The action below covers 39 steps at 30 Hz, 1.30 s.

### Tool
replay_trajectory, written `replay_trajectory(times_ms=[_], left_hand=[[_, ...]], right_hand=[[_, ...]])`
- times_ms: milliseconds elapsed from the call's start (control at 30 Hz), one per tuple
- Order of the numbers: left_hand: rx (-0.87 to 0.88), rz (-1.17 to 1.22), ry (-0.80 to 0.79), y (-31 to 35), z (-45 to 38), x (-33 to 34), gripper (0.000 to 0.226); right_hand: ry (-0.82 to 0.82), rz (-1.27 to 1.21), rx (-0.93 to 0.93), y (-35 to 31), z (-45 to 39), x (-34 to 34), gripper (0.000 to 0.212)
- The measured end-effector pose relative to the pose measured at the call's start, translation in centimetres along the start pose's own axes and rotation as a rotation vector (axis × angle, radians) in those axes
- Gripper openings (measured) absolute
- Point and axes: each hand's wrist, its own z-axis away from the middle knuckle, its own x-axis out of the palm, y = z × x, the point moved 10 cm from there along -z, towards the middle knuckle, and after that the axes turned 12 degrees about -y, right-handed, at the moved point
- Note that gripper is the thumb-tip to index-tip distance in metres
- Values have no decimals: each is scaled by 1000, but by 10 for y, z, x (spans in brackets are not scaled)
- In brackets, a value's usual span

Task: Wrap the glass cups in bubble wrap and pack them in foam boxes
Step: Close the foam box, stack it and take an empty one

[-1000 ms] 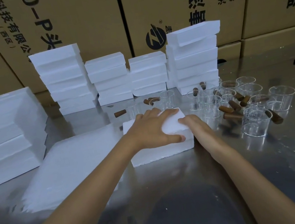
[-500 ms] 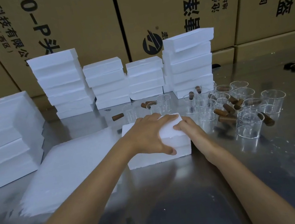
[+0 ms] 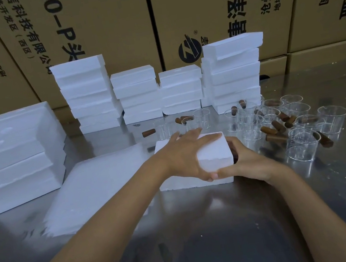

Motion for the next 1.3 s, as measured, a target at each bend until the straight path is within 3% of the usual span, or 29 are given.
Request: replay_trajectory(times_ms=[100, 300, 467, 600, 733, 833, 1000, 1133, 1300], left_hand=[[-29, -108, 50, 5, 11, 1, 105], [-92, -304, 329, 15, 43, -5, 115], [-100, -428, 562, 14, 64, -31, 87], [-334, -411, 706, -50, 97, -83, 91], [-618, -460, 847, -142, 156, -159, 90], [-840, -458, 803, -216, 198, -189, 90], [-1086, -417, 660, -303, 247, -174, 90], [-1131, -303, 538, -342, 257, -145, 104], [-1065, -226, 483, -359, 256, -132, 101]], right_hand=[[91, 17, -6, -1, 3, -7, 105], [283, -158, 13, -1, 10, -21, 90], [282, -298, -98, -15, 8, -17, 93], [344, -201, -106, -23, 10, -19, 109], [370, -157, -43, -9, 6, -16, 84], [407, -130, -23, -5, 2, -17, 65], [438, -126, -3, 3, -1, -20, 49], [444, -116, -1, 4, -3, -20, 43], [445, -156, 7, 6, -4, -18, 39]])
